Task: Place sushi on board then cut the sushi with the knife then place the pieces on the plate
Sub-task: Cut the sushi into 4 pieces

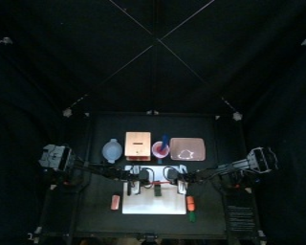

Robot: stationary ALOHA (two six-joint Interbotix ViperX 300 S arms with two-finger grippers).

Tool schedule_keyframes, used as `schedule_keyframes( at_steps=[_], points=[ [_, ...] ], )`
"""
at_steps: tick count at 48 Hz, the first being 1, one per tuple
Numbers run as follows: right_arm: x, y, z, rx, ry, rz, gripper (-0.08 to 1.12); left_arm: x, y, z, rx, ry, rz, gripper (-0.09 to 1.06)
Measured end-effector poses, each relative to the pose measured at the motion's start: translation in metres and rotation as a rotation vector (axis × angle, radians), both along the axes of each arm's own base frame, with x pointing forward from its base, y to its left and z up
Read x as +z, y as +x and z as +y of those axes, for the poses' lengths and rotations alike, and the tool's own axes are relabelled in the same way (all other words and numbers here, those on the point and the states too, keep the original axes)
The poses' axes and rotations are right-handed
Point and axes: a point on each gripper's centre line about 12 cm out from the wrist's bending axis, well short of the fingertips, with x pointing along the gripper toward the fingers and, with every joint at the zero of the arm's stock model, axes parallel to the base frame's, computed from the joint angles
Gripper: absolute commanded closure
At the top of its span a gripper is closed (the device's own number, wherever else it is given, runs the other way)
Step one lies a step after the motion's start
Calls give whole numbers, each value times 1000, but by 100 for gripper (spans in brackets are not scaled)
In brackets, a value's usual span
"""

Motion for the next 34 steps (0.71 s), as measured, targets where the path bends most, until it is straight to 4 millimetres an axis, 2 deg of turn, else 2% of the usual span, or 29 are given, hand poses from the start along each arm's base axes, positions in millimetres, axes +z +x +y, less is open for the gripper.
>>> schedule_keyframes(
  at_steps=[34],
  points=[
    [-1,-1,0,0,-5,8,68,1,1,-2,5,-11,-2,48]
  ],
)
